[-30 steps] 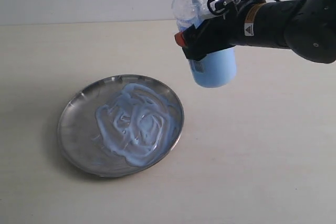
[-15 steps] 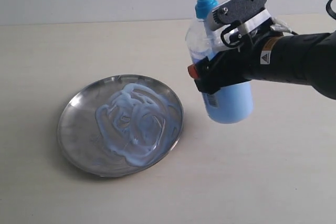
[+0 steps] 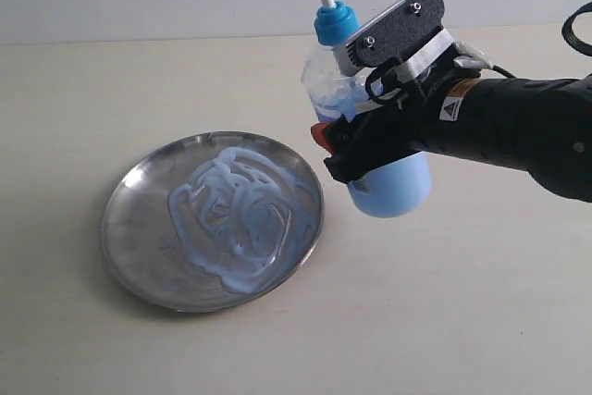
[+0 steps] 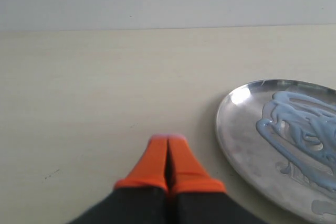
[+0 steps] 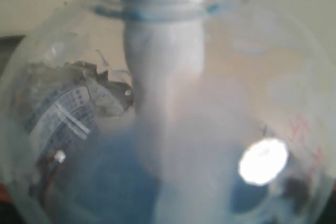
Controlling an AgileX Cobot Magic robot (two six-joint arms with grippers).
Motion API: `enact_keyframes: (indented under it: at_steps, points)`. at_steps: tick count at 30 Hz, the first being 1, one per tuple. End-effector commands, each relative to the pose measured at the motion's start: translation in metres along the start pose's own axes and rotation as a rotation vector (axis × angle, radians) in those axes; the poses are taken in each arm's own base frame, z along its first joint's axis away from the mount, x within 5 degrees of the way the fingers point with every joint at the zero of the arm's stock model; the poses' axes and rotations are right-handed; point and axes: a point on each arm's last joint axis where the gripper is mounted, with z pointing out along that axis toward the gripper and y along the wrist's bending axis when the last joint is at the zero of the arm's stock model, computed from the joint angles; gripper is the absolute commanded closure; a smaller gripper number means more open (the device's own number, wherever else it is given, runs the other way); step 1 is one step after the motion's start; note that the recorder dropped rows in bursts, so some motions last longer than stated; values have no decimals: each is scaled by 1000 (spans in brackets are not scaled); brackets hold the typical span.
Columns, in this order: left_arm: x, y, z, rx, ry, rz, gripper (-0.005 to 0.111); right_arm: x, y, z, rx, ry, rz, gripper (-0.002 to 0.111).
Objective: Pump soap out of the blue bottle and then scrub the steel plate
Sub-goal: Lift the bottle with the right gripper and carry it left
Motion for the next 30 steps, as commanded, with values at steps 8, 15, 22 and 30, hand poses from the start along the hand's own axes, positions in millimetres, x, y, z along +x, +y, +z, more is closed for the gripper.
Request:
enact_keyframes:
  at_steps: [8,15,22,30]
  points:
    - [-1,0,0,-1,-20,5,107,-12,-5,11,70,-170,-11,108]
    - [-1,0,0,-1,-20,5,107,-10,-3,15,59,-175,-19,108]
    - [-1,0,0,-1,-20,5,107,-1,1,29,36,-177,13,108]
    - [-1,0,0,-1,-20,5,107,6,2,38,40,-186,28,108]
